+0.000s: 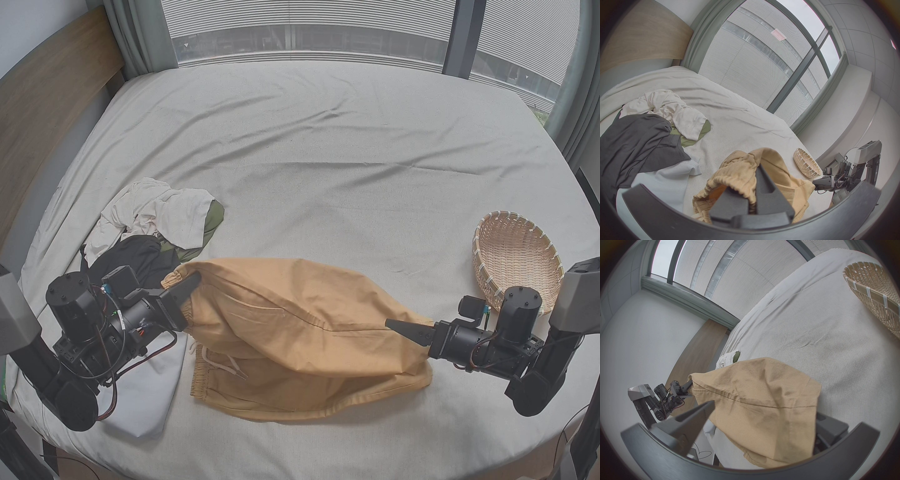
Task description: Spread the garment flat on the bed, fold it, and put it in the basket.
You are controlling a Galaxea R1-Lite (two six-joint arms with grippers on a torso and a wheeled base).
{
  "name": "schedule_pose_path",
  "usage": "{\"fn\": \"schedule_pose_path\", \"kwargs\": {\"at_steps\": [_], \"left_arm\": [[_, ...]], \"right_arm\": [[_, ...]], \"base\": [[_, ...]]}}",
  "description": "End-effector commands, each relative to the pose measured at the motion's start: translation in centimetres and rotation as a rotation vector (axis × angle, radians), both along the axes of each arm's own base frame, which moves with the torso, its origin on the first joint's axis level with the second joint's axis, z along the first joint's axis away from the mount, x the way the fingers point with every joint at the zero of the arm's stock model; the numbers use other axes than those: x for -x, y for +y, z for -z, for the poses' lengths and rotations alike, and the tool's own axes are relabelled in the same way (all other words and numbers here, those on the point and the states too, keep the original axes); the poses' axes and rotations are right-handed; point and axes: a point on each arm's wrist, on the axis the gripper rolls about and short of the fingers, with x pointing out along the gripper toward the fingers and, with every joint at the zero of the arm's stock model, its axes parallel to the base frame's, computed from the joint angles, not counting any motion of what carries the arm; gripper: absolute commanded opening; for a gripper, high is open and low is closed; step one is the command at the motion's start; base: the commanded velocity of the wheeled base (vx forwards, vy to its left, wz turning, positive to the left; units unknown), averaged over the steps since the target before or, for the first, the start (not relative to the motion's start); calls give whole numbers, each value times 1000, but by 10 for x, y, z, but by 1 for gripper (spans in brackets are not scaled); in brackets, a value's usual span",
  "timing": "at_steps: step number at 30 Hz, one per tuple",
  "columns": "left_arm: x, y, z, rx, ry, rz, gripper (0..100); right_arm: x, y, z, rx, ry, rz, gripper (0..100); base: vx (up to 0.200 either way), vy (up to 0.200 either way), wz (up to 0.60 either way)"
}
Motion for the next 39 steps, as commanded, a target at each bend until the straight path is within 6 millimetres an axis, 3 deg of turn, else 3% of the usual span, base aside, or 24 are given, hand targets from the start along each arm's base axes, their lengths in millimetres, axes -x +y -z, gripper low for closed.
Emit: {"fn": "schedule_pose_path", "kwargs": {"at_steps": [1,8,12,18,26,27,39], "left_arm": [[1,0,-2,4,-6,0,0],[3,1,-7,14,-21,0,0],[7,0,-15,27,-50,11,0],[8,0,-15,26,-50,11,0],[10,0,-16,27,-52,11,0],[10,1,-16,26,-50,11,0],[11,0,-15,24,-48,12,0]], "right_arm": [[-2,-1,2,2,5,5,0],[-1,-6,-3,-5,-4,29,0],[18,-12,-15,-5,-18,23,0],[27,-15,-7,19,23,20,0],[19,-10,0,24,34,9,0],[18,-9,-1,22,29,6,100],[3,-3,-3,7,-8,5,100]], "base": [[0,0,0],[0,0,0],[0,0,0],[0,0,0],[0,0,0],[0,0,0],[0,0,0]]}}
